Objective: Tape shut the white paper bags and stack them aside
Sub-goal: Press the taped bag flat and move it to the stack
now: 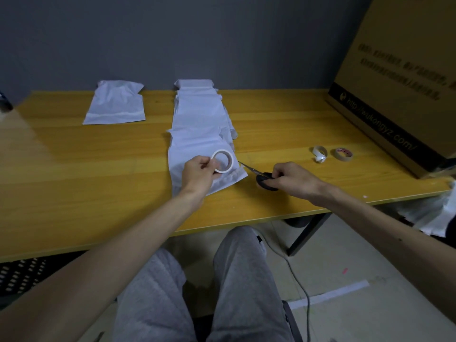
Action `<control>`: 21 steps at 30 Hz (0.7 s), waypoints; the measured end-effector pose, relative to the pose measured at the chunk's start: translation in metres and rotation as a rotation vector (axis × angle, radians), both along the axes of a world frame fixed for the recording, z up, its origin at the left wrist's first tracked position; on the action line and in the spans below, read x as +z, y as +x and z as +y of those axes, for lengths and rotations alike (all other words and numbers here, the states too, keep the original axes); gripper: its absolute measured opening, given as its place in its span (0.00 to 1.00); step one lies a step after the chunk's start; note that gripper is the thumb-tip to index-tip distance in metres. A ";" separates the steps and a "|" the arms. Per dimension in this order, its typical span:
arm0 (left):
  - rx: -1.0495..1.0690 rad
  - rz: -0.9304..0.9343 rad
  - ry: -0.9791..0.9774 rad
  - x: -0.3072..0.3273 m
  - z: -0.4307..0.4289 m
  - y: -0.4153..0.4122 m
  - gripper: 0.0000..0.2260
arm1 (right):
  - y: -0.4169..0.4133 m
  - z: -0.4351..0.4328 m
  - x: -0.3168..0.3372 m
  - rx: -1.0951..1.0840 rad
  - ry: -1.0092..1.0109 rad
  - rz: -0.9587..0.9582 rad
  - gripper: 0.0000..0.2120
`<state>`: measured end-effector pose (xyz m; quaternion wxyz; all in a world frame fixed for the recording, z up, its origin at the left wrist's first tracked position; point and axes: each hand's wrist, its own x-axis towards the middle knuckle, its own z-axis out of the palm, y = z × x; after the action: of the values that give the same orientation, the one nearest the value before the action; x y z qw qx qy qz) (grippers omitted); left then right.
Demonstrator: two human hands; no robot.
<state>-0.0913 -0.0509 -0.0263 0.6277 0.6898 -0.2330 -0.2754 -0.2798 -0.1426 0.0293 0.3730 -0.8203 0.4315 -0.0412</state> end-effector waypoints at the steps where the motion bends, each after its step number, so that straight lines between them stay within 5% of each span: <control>1: 0.008 0.006 0.010 -0.002 0.001 0.001 0.06 | -0.001 -0.001 -0.001 -0.003 0.010 0.009 0.14; 7: 0.011 0.000 0.033 -0.002 0.000 0.004 0.09 | -0.013 -0.022 0.002 -0.077 0.008 0.062 0.13; 11: -0.008 -0.031 0.056 -0.002 0.000 0.004 0.09 | -0.011 -0.041 0.003 -0.069 -0.302 0.263 0.21; 21: -0.082 -0.005 0.013 0.014 -0.008 0.005 0.09 | 0.013 -0.057 -0.006 -0.061 -0.434 0.413 0.13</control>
<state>-0.0866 -0.0584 -0.0124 0.6109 0.6843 -0.2609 -0.3007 -0.2672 -0.1996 0.0229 0.0919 -0.8585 0.5039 0.0239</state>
